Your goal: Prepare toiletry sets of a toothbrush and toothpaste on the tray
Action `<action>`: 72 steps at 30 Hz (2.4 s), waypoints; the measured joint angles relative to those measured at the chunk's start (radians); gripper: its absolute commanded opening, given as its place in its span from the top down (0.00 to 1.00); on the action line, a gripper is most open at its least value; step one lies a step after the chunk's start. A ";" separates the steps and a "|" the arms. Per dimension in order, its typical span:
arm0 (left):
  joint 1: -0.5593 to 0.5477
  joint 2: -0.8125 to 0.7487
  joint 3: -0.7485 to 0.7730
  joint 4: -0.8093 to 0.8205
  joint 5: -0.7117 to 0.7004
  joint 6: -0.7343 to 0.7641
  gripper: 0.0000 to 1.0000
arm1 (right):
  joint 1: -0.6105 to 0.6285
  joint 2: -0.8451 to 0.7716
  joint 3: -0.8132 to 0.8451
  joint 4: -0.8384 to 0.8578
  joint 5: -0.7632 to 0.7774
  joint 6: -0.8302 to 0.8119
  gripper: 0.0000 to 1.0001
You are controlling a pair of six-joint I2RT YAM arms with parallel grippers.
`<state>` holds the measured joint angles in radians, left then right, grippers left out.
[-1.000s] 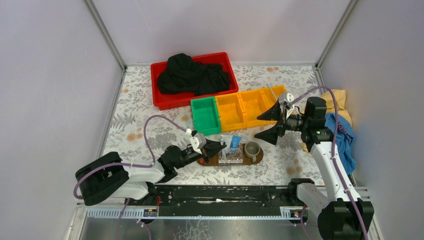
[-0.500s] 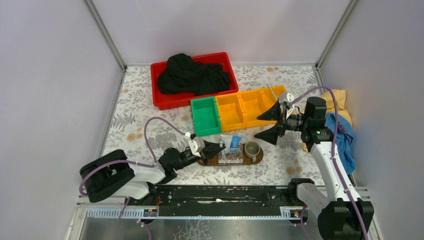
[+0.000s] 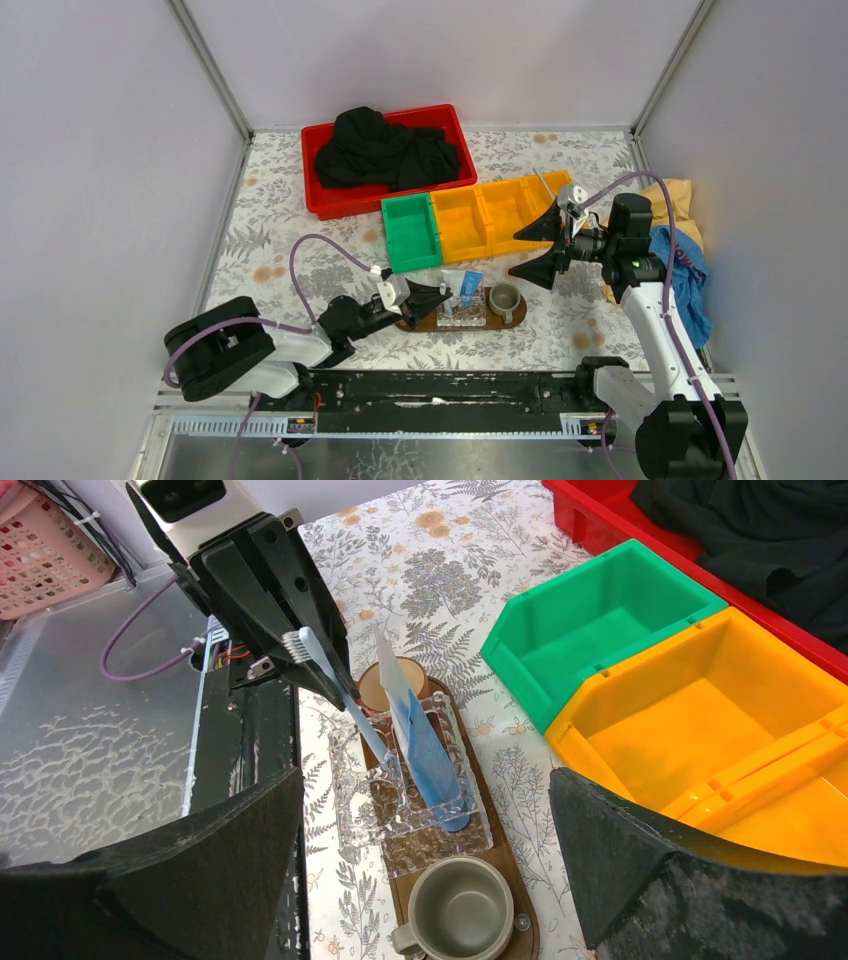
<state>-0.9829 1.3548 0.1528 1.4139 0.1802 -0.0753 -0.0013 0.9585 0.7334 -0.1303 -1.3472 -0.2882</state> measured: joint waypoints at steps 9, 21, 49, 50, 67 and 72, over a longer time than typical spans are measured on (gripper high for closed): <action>0.000 0.000 -0.008 0.011 0.000 0.000 0.84 | 0.000 0.002 0.000 0.000 -0.002 0.000 0.01; 0.000 -0.003 -0.018 0.013 0.000 0.000 0.81 | 0.000 0.008 0.000 0.000 -0.006 0.000 0.00; -0.058 -0.065 0.010 -0.125 -0.029 0.121 0.88 | 0.000 0.013 0.000 0.000 -0.007 0.000 0.00; -0.062 -0.065 0.017 -0.137 -0.032 0.133 0.88 | 0.000 0.014 0.000 -0.001 -0.007 0.000 0.01; -0.089 -0.056 0.065 -0.219 -0.053 0.228 0.81 | 0.000 0.014 0.000 -0.001 -0.008 -0.001 0.01; -0.090 -0.048 0.065 -0.247 -0.053 0.229 0.78 | 0.000 0.015 0.000 -0.001 -0.008 -0.002 0.00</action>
<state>-1.0729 1.3067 0.2180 1.1667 0.1268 0.1532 -0.0013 0.9737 0.7334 -0.1314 -1.3548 -0.2905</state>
